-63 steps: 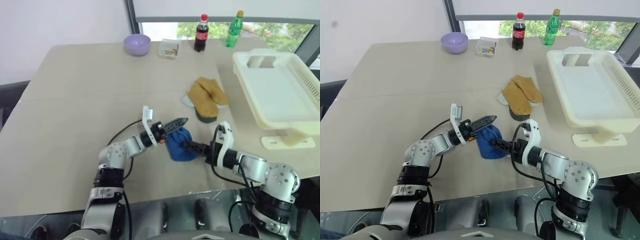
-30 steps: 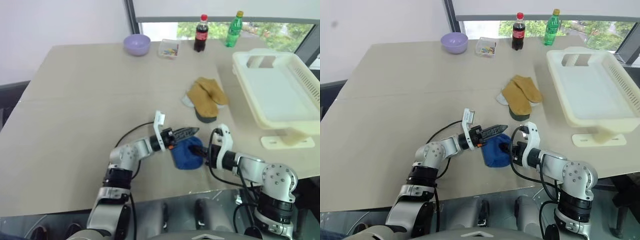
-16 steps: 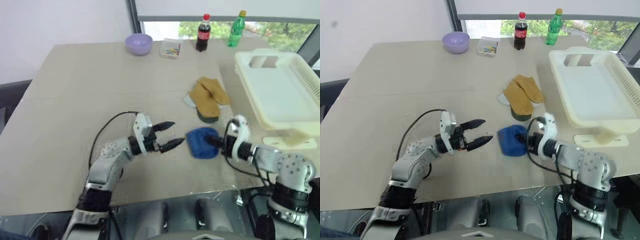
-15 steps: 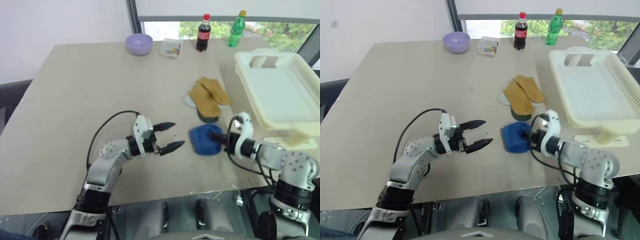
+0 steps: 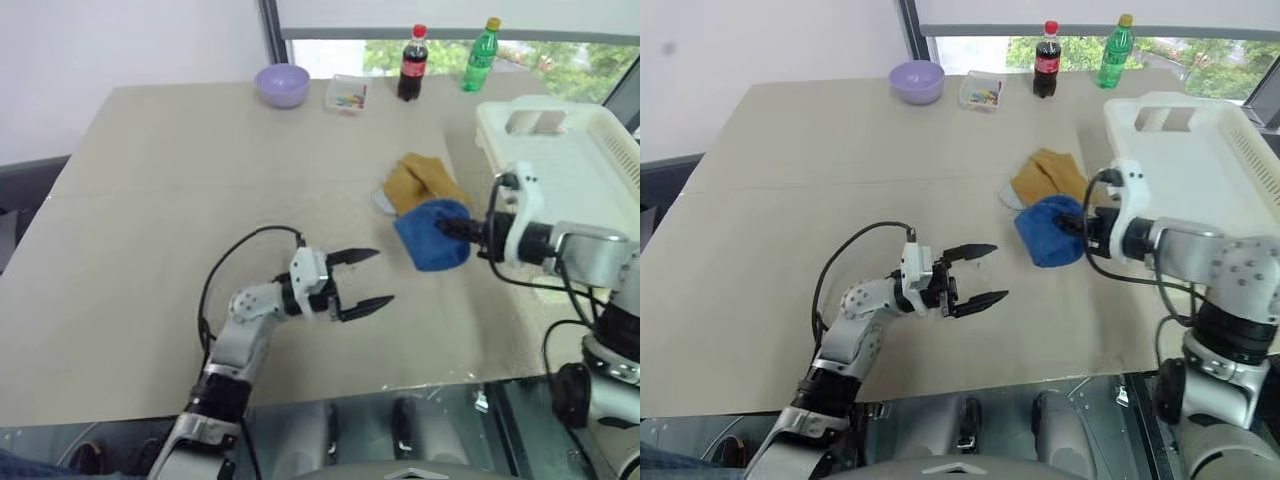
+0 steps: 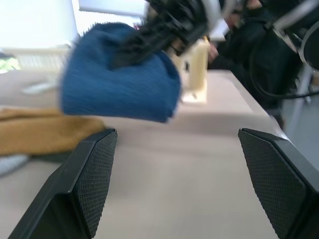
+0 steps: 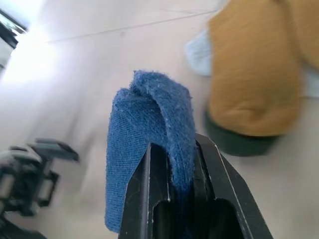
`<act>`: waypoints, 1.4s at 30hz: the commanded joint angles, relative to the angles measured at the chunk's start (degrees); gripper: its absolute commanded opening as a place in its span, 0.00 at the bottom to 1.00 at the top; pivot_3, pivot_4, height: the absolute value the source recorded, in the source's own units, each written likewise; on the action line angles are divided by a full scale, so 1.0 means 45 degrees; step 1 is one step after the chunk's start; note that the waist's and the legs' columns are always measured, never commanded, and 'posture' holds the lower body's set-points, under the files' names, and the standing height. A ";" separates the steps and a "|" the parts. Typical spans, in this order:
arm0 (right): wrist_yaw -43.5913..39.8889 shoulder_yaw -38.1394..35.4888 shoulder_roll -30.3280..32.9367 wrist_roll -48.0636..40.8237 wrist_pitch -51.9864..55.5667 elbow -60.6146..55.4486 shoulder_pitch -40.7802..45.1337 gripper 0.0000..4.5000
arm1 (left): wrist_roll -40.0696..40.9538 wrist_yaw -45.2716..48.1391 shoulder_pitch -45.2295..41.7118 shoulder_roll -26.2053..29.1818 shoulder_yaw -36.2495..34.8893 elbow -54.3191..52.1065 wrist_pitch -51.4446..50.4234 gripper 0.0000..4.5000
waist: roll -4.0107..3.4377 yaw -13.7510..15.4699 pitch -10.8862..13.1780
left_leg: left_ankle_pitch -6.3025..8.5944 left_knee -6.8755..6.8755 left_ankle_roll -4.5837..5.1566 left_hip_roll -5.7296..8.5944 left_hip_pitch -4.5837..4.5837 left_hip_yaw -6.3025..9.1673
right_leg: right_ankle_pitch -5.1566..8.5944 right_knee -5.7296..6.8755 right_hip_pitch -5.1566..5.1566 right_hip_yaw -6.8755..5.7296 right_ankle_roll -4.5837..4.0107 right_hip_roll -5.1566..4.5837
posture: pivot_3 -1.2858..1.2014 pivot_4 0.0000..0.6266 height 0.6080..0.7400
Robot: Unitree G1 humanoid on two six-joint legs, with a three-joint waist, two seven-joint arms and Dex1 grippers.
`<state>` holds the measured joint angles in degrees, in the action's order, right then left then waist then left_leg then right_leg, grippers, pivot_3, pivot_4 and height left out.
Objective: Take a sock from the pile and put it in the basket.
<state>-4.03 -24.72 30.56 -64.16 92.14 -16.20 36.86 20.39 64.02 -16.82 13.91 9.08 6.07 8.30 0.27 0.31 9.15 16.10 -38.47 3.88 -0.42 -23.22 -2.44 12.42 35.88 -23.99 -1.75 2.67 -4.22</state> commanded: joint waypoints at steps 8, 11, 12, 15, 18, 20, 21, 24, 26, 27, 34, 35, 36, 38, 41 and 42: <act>-0.1259 -0.1048 0.4848 0.0287 -0.0349 0.4233 0.1944 0.01 | 0.0056 -0.0311 -0.1290 -0.1245 0.0119 0.1007 0.0745 0.93 | 0.0001 0.0134 0.0000 | 0.0003 -0.0067 0.0009 0.0002 -0.0072 0.0039 | -0.0005 0.0000 -0.0019 -0.0035 0.0007 0.0011 | 0.52 0.24 1.00; -0.1925 -0.0984 0.5300 0.1299 -0.1498 0.6054 0.2148 0.01 | 0.0325 -0.0395 -0.1604 -0.1522 0.0127 0.0961 0.0331 0.93 | 0.0000 0.0110 0.0000 | 0.0013 -0.0134 0.0027 0.0001 -0.0107 0.0054 | -0.0021 0.0001 -0.0020 -0.0045 0.0035 0.0015 | 0.52 0.24 1.00; -0.2125 -0.1076 0.5309 0.1556 -0.1847 0.6746 0.2262 0.01 | 0.0206 -0.0438 -0.1682 -0.1572 0.0155 0.1062 0.0431 0.93 | 0.0000 0.0107 0.0000 | 0.0019 -0.0155 0.0038 0.0001 -0.0111 0.0044 | -0.0029 0.0001 -0.0019 -0.0034 0.0049 0.0015 | 0.52 0.24 1.00; -0.2543 -0.1184 0.5126 0.2381 -0.2949 0.8612 0.2408 0.01 | 0.0238 -0.0552 -0.1843 -0.1785 0.0047 0.1304 0.0456 0.93 | 0.0000 0.0101 0.0000 | 0.0026 -0.0170 0.0048 0.0003 -0.0107 0.0011 | -0.0045 -0.0003 -0.0019 -0.0004 0.0077 0.0015 | 0.52 0.24 1.00; -0.2557 -0.1521 0.4856 0.3069 -0.4207 1.0506 0.2784 0.01 | 0.0102 -0.0523 -0.1938 -0.1929 0.0125 0.1529 0.0609 0.93 | -0.0004 0.0104 -0.0002 | 0.0026 -0.0172 0.0049 0.0003 -0.0106 0.0000 | -0.0050 -0.0003 -0.0021 0.0006 0.0084 0.0018 | 0.52 0.24 1.00; -0.2516 -0.1647 0.4685 0.3472 -0.4912 1.1619 0.2976 0.01 | 0.0058 -0.0510 -0.2021 -0.2020 0.0198 0.1591 0.0633 0.93 | -0.0008 0.0108 -0.0003 | 0.0026 -0.0173 0.0049 0.0004 -0.0103 -0.0009 | -0.0051 -0.0002 -0.0021 0.0011 0.0087 0.0020 | 0.52 0.24 1.00; -0.2438 -0.1622 0.4582 0.3726 -0.5214 1.2063 0.2999 0.01 | 0.0050 -0.0517 -0.2051 -0.2049 0.0207 0.1613 0.0631 0.93 | -0.0009 0.0127 -0.0003 | 0.0025 -0.0173 0.0048 0.0004 -0.0104 -0.0014 | -0.0052 -0.0002 -0.0021 0.0014 0.0088 0.0020 | 0.52 0.24 1.00; -0.1966 -0.1548 0.4309 0.4545 -0.6155 1.3063 0.2984 0.28 | -0.0007 -0.0492 -0.2133 -0.2056 0.0203 0.1765 0.0659 0.93 | -0.0010 0.0123 -0.0003 | 0.0025 -0.0173 0.0048 0.0005 -0.0106 -0.0016 | -0.0053 -0.0005 -0.0021 0.0014 0.0090 0.0020 | 0.52 0.24 1.00; -0.2119 -0.1597 0.4278 0.4751 -0.6397 1.3181 0.2969 0.51 | 0.0029 -0.0423 -0.2173 -0.2029 0.0193 0.1821 0.0605 0.93 | -0.0014 0.0115 -0.0003 | 0.0023 -0.0173 0.0046 0.0005 -0.0107 -0.0025 | -0.0054 -0.0008 -0.0022 0.0021 0.0091 0.0020 | 0.52 0.24 1.00; -0.2244 -0.1517 0.4314 0.4907 -0.6526 1.3051 0.2903 0.59 | 0.0038 -0.0395 -0.2170 -0.2008 0.0186 0.1832 0.0600 0.93 | -0.0027 0.0111 -0.0005 | 0.0023 -0.0173 0.0045 0.0005 -0.0108 -0.0028 | -0.0054 -0.0007 -0.0023 0.0026 0.0091 0.0020 | 0.52 0.24 1.00; -0.3917 -0.0781 0.5399 0.5172 -0.5675 1.0322 0.1408 0.93 | 0.0014 -0.0248 -0.2007 -0.1731 0.0144 0.1755 0.0564 0.93 | -0.0035 0.0154 -0.0008 | 0.0026 -0.0177 0.0051 0.0004 -0.0113 -0.0020 | -0.0055 -0.0009 -0.0024 0.0022 0.0094 0.0017 | 0.52 0.24 1.00; -0.4226 -0.0681 0.5626 0.5203 -0.5579 0.9759 0.1017 0.93 | -0.0005 -0.0246 -0.1986 -0.1673 0.0144 0.1737 0.0570 0.93 | -0.0038 0.0150 -0.0009 | 0.0030 -0.0177 0.0057 0.0004 -0.0112 -0.0022 | -0.0055 -0.0009 -0.0025 0.0024 0.0094 0.0017 | 0.52 0.24 1.00; -0.4676 -0.0615 0.5961 0.5142 -0.5447 0.9096 0.0520 0.93 | 0.0038 -0.0234 -0.1950 -0.1603 0.0111 0.1671 0.0526 0.93 | -0.0039 0.0148 -0.0010 | 0.0033 -0.0177 0.0061 0.0004 -0.0112 -0.0023 | -0.0055 -0.0011 -0.0025 0.0025 0.0094 0.0016 | 0.52 0.24 1.00; -0.5426 -0.0699 0.6613 0.5123 -0.5524 0.7721 -0.0562 0.93 | 0.0165 -0.0275 -0.1826 -0.1420 -0.0008 0.1468 0.0348 0.93 | -0.0044 0.0134 -0.0012 | 0.0036 -0.0178 0.0066 0.0004 -0.0114 -0.0022 | -0.0055 -0.0015 -0.0025 0.0025 0.0094 0.0014 | 0.52 0.24 1.00; -0.6994 -0.1807 0.6433 0.4527 -0.7143 0.5203 -0.1782 0.93 | 0.0175 -0.0561 -0.1428 -0.1005 -0.0102 0.1036 -0.0206 0.93 | -0.0047 0.0045 -0.0015 | 0.0038 -0.0184 0.0069 0.0002 -0.0100 -0.0032 | -0.0057 -0.0006 -0.0023 0.0040 0.0097 0.0016 | 0.52 0.24 1.00; -0.7494 -0.2159 0.6227 0.4042 -0.7282 0.4390 -0.2043 0.93 | 0.0060 -0.0711 -0.1288 -0.0858 -0.0091 0.0907 -0.0374 0.93 | -0.0053 -0.0018 -0.0018 | 0.0039 -0.0185 0.0071 -0.0005 -0.0091 -0.0035 | -0.0059 -0.0005 -0.0021 0.0048 0.0101 0.0023 | 0.52 0.24 1.00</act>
<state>-33.43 -30.57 58.65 -42.28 62.42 10.76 27.58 20.44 61.79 -23.41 9.51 9.04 12.90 7.69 0.03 0.23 9.07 16.27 -39.30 4.20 -0.47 -23.60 -2.62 12.14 35.88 -24.09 -1.49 3.15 -4.07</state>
